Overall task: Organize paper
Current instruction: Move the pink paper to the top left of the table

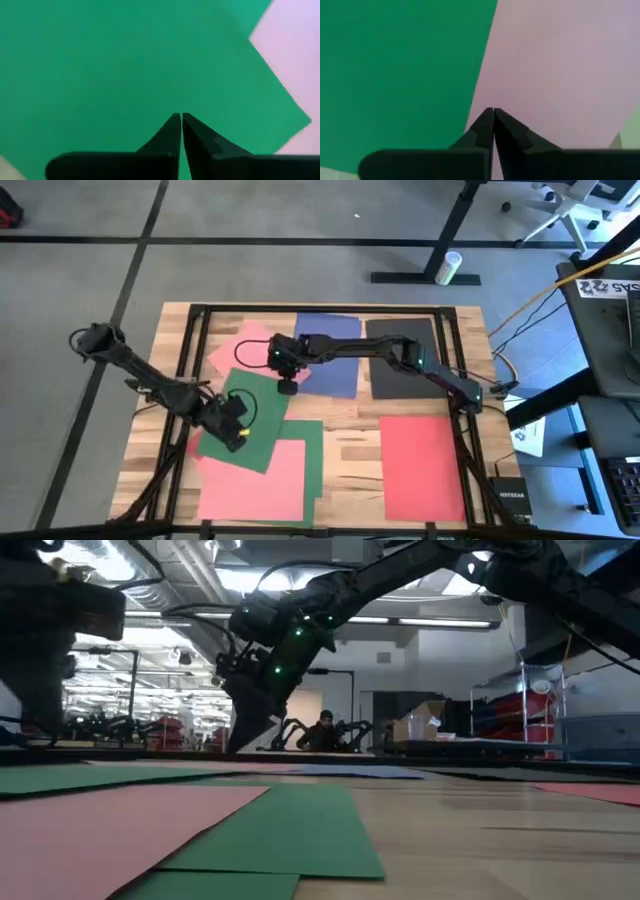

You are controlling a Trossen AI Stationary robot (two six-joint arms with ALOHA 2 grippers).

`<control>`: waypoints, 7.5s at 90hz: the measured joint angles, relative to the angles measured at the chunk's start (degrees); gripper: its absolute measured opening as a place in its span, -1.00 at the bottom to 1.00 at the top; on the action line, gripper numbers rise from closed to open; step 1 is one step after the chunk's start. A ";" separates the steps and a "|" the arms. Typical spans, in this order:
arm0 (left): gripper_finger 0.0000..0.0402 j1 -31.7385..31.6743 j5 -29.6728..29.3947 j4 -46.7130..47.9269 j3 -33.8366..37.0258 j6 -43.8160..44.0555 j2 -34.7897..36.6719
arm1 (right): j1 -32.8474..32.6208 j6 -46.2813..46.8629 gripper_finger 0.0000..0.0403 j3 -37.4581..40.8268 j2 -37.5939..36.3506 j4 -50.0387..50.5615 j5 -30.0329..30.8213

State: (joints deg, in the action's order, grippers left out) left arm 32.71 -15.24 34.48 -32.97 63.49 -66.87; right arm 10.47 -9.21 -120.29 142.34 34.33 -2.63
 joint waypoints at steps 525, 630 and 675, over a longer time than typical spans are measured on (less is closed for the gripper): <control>-1.00 -34.50 -8.58 23.75 -0.33 6.38 -7.49 | 2.30 8.96 -1.00 1.44 -3.67 23.98 14.14; -0.99 -65.27 -9.87 4.79 6.84 -13.89 -7.45 | 1.36 9.09 -1.00 6.43 -4.17 23.16 9.56; -1.00 -71.26 -9.33 -3.46 6.88 -20.64 -7.54 | -0.21 6.32 -1.00 5.92 -3.96 20.95 4.02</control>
State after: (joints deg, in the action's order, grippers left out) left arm -38.55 -24.57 31.02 -26.09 42.85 -74.42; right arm 10.27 -2.89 -114.37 138.39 55.28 1.40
